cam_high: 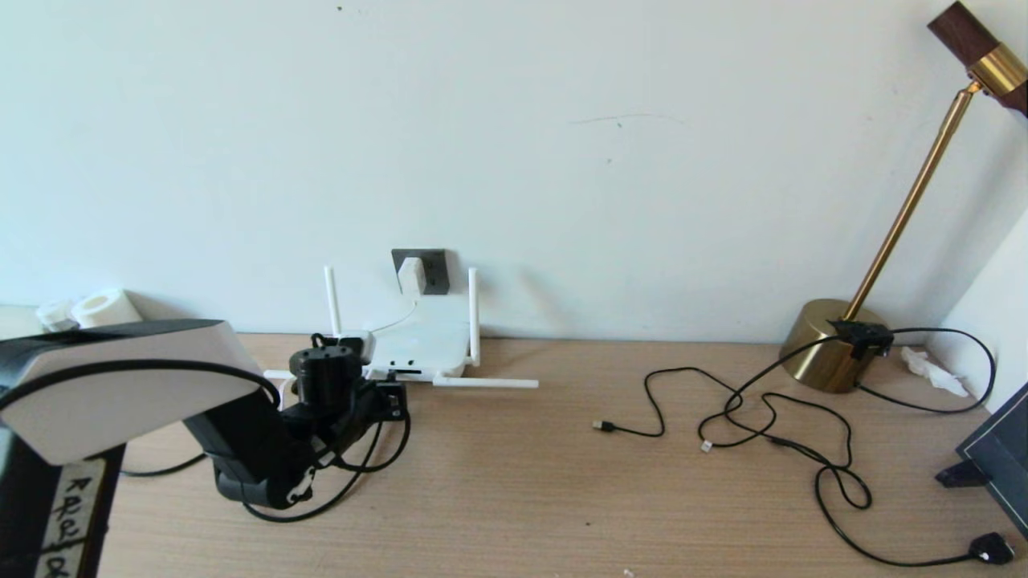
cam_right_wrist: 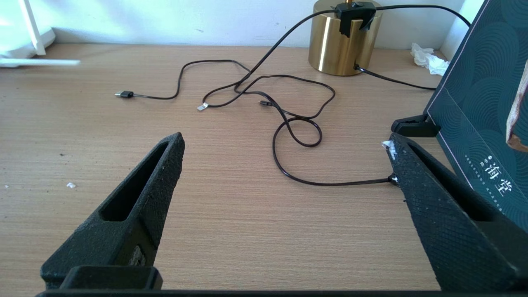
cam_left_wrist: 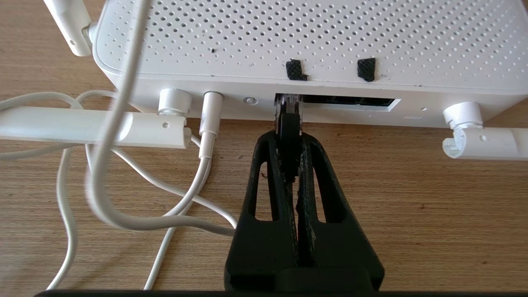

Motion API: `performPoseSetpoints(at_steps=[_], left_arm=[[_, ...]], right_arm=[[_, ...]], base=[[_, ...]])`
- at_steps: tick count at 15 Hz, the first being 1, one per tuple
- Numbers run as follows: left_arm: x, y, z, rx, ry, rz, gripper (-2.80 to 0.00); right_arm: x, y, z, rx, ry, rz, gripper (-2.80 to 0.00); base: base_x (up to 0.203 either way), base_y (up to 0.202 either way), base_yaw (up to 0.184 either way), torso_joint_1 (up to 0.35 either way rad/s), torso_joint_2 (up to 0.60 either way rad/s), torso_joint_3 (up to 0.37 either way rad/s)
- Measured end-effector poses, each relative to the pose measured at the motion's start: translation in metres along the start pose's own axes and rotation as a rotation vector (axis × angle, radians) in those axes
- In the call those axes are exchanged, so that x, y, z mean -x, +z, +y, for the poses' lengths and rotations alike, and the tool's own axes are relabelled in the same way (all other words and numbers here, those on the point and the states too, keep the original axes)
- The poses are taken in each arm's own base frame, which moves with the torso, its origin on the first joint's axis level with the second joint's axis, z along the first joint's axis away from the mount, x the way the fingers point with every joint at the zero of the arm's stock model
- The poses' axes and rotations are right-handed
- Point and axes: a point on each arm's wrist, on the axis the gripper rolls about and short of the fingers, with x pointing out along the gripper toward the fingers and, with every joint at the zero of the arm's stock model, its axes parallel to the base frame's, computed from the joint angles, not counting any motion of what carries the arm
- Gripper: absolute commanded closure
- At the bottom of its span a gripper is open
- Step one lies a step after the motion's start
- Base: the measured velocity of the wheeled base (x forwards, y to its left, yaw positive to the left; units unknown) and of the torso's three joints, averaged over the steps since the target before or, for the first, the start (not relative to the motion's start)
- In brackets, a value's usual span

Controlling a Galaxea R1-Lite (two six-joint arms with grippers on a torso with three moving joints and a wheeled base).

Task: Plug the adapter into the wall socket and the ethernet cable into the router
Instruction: Plug cable into router interface

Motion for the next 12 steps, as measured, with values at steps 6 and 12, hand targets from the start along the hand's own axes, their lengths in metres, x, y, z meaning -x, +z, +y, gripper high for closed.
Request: performPoseSetpoints(at_steps=[6,12], left_arm=[[0.0055,0.0048,0.0005,0.001,-0.001,-0.009,0.0],[0.0058,0.0056,0.0002,-0.006,-0.001,-0.01,0.0]], right_arm=[[0.0,0.0,0.0,0.0,0.0,0.0,-2.8],[0.0,0.0001,0.0,0.0,0.0,-0.001,-2.8]], base=[[0.0,0.0,0.0,0.0,0.0,0.0],[0.0,0.0,0.0,0.0,0.0,0.0]])
